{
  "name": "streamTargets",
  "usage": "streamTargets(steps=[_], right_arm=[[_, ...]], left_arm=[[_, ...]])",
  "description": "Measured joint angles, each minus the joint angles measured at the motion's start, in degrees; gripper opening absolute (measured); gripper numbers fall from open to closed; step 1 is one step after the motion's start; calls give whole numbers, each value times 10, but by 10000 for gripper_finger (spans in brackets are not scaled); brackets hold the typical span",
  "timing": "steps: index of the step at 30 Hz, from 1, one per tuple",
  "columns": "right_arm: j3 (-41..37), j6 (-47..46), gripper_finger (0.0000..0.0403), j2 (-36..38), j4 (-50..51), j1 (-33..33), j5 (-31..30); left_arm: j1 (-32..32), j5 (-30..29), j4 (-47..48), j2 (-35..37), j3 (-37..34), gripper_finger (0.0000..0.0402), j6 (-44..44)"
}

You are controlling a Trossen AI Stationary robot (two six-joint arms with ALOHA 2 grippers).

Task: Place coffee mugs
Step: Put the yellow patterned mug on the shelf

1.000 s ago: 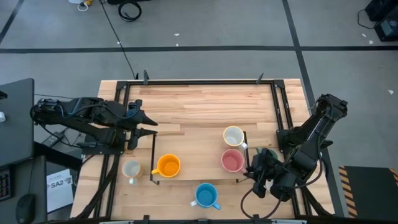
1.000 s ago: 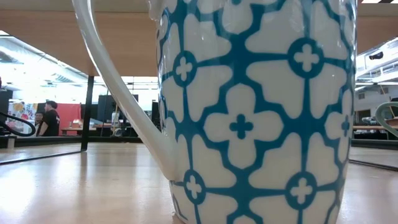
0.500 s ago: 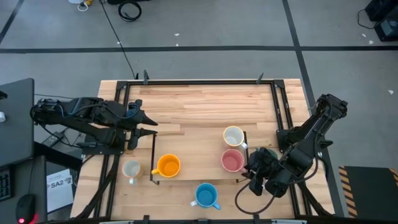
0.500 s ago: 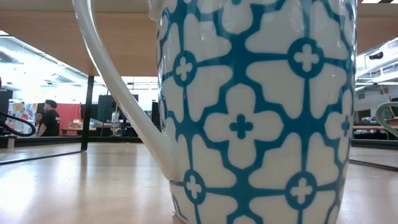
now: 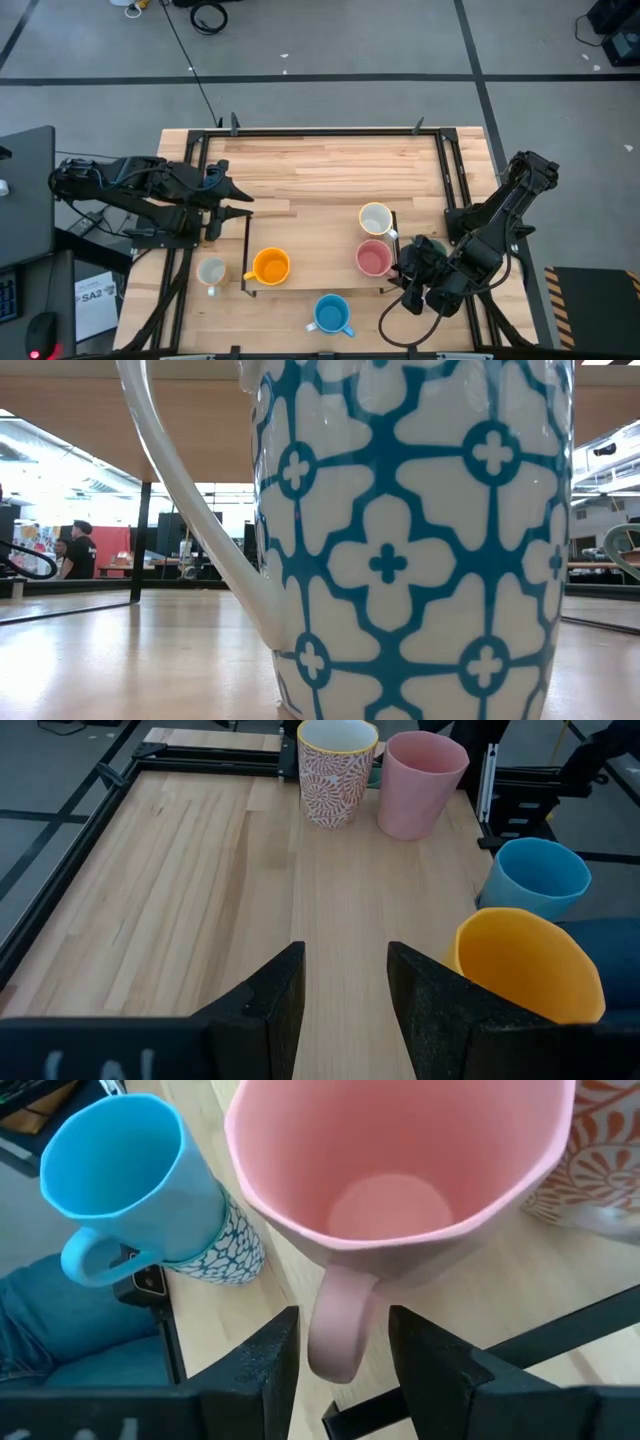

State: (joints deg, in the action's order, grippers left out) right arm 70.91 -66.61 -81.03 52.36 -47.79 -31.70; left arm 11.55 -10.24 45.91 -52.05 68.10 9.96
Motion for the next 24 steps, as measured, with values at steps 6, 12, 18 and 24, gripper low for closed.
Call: streamTargets(steps=[6, 12, 18, 24], right_arm=[[0, 26, 160, 0, 0, 0, 0], [0, 27, 160, 2, 0, 0, 1], [0, 27, 160, 19, 0, 0, 3], [0, 43, 160, 48, 1, 0, 16]], left_arm=[[0, 0, 0, 0, 0, 151, 0], [0, 0, 0, 0, 0, 151, 0], [0, 0, 0, 0, 0, 151, 3], [0, 0, 0, 0, 0, 151, 3]])
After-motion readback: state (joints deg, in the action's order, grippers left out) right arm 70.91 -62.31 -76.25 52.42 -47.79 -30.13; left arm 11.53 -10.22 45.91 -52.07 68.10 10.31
